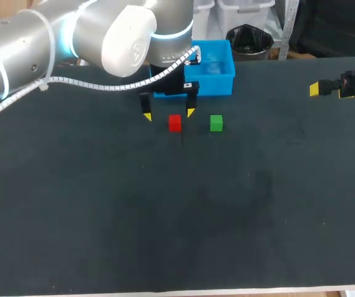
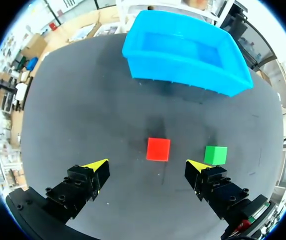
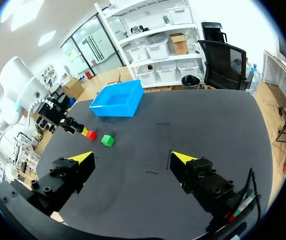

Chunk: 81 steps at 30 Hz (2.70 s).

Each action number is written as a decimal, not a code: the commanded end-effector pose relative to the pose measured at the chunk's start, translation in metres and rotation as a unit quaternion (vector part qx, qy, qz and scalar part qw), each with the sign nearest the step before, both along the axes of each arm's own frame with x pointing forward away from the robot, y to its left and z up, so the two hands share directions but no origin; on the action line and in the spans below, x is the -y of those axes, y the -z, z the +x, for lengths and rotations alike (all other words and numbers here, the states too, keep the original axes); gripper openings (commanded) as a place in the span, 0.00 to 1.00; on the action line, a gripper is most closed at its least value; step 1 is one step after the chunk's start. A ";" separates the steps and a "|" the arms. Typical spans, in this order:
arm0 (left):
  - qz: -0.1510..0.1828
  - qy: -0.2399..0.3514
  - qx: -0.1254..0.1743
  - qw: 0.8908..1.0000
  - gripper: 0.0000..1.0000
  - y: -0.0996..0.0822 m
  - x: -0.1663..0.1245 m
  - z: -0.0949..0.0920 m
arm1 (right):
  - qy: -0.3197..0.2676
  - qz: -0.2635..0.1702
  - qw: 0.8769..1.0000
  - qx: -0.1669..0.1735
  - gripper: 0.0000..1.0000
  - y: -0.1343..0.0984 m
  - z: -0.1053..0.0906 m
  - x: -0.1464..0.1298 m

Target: Use the left arm to pick the red cube and place it into the blue plastic box first, then use the right arm to grasp the green cube and put it into the same blue plastic box after the first action is fully finished.

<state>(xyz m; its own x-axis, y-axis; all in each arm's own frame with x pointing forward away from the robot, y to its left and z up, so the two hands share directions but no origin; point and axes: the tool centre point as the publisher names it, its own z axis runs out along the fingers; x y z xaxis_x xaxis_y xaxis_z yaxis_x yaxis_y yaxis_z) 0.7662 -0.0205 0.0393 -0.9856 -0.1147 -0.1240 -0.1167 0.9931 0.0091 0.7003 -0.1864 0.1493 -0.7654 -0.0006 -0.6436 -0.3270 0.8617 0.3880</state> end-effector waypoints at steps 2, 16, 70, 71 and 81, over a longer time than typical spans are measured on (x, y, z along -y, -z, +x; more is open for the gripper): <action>0.002 0.000 -0.001 1.000 1.00 -0.001 0.001 0.002 | 0.000 0.000 1.000 0.000 1.00 0.000 0.000 0.000; 0.008 -0.006 -0.013 1.000 1.00 0.018 0.001 0.003 | 0.000 0.000 1.000 0.000 1.00 0.000 0.000 0.000; -0.007 0.023 0.061 0.998 0.00 -0.068 -0.004 0.043 | 0.000 0.000 1.000 0.000 1.00 0.000 0.000 0.000; -0.007 0.023 0.068 0.997 0.00 -0.074 -0.003 0.045 | 0.000 0.000 1.000 0.000 1.00 0.000 0.000 0.000; -0.018 0.027 0.097 0.995 0.00 -0.103 0.001 0.054 | 0.000 0.000 1.000 0.000 1.00 0.000 0.000 0.000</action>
<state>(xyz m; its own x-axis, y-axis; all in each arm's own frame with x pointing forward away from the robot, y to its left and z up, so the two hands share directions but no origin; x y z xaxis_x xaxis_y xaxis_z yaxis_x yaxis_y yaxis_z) 0.8249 -0.0238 0.1405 -0.9512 -0.0697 -0.3007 -0.0605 0.9974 -0.0398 0.7003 -0.1863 0.1493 -0.7654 -0.0007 -0.6436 -0.3270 0.8617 0.3880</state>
